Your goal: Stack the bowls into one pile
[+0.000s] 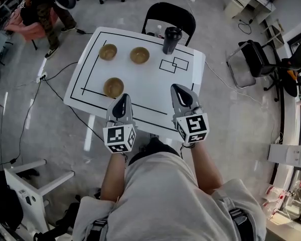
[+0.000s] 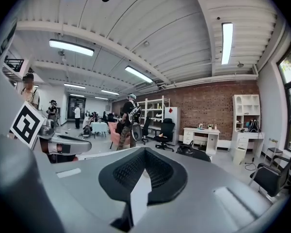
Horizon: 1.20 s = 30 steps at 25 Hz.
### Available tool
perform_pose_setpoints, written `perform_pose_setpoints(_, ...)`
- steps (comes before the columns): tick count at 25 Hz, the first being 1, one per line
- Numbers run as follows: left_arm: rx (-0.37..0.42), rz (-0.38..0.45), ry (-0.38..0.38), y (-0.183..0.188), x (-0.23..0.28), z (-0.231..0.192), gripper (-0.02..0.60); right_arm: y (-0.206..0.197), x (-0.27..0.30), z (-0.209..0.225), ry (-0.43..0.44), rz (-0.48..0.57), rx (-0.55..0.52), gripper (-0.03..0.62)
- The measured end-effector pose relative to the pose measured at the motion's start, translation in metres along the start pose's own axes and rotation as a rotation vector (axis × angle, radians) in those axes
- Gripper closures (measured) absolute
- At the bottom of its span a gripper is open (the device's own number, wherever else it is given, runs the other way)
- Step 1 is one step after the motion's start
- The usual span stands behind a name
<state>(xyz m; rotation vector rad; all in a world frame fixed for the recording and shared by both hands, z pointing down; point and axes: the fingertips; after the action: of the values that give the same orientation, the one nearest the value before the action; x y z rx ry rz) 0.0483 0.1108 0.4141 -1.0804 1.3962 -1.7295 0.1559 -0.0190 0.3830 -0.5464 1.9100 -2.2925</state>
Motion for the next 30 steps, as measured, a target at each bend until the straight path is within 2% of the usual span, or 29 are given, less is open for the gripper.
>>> perform_pose_setpoints(6,0.031,-0.054,0.059,-0.004,0.019,-0.014,0.578,0.004,0.036,0.008,0.091,-0.001,0.035,0.594)
perform_pose_setpoints(11,0.024,-0.103,0.097,-0.012,0.028,-0.023,0.578,-0.007,0.064,0.005,0.186,-0.012,0.109,0.594)
perform_pose_setpoints(19,0.065,-0.164,0.12,-0.021,0.051,-0.046,0.578,-0.025,0.099,-0.003,0.237,-0.073,0.14,0.594)
perform_pose_setpoints(22,0.075,-0.181,0.098,-0.03,0.061,-0.062,0.578,-0.036,0.111,-0.011,0.245,-0.105,0.131,0.594)
perform_pose_setpoints(30,0.108,-0.213,-0.072,-0.045,0.106,-0.103,0.578,-0.047,0.156,-0.037,0.211,-0.168,0.142,0.594)
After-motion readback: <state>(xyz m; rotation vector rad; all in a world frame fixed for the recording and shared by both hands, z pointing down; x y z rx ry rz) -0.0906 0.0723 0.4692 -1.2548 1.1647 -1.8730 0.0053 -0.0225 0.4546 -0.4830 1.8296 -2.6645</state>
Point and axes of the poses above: the fingertips, and each gripper's own axes: x forward along the fingers, z to its right, y out of its top, and after that the axes turned 12 degrees about x, right-handed
